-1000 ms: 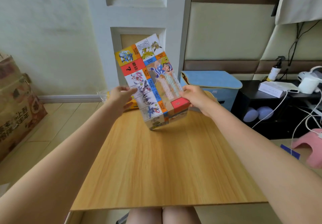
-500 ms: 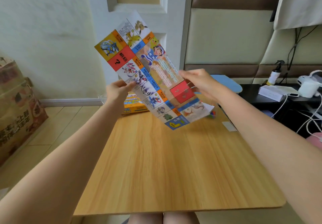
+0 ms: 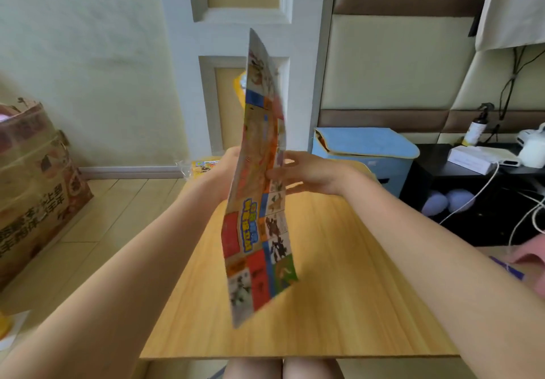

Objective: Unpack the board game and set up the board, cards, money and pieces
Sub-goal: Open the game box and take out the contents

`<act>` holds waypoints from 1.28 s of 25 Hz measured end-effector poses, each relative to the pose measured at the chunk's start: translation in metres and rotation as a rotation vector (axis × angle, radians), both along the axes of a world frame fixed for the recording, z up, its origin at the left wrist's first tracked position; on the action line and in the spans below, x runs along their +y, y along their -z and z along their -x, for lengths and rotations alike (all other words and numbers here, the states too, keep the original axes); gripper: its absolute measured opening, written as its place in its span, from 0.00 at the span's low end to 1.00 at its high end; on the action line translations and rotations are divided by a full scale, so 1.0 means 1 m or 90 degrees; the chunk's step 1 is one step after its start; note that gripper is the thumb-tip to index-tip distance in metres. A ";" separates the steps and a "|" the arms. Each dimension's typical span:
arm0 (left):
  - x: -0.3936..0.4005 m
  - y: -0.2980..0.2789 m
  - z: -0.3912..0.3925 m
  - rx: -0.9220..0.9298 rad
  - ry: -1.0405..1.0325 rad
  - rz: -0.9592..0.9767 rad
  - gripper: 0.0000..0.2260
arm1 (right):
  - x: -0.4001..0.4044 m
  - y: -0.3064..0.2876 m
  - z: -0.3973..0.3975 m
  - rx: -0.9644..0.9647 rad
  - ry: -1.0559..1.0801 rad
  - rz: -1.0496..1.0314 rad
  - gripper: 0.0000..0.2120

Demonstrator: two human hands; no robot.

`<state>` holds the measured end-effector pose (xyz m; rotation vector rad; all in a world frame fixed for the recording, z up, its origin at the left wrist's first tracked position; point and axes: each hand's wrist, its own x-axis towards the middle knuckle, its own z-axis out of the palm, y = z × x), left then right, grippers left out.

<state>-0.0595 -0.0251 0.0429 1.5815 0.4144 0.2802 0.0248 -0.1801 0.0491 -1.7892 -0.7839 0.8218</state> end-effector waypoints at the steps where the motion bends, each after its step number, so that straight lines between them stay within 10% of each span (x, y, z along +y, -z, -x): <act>1: 0.001 0.000 -0.001 0.007 -0.002 0.016 0.16 | -0.001 -0.001 0.000 0.003 0.032 -0.028 0.25; 11: 0.044 0.023 0.015 0.013 -0.174 -0.043 0.14 | -0.037 -0.020 -0.047 -0.163 0.499 -0.130 0.12; 24: 0.056 0.029 0.015 0.081 -0.221 -0.115 0.09 | -0.043 -0.023 -0.061 -0.223 0.472 -0.081 0.10; 27: 0.052 0.031 0.020 0.145 -0.258 -0.301 0.03 | -0.044 -0.032 -0.060 -0.299 0.401 -0.020 0.12; 32: 0.034 0.015 0.029 0.087 -0.262 -0.871 0.41 | -0.011 -0.036 -0.051 -0.667 0.168 0.319 0.13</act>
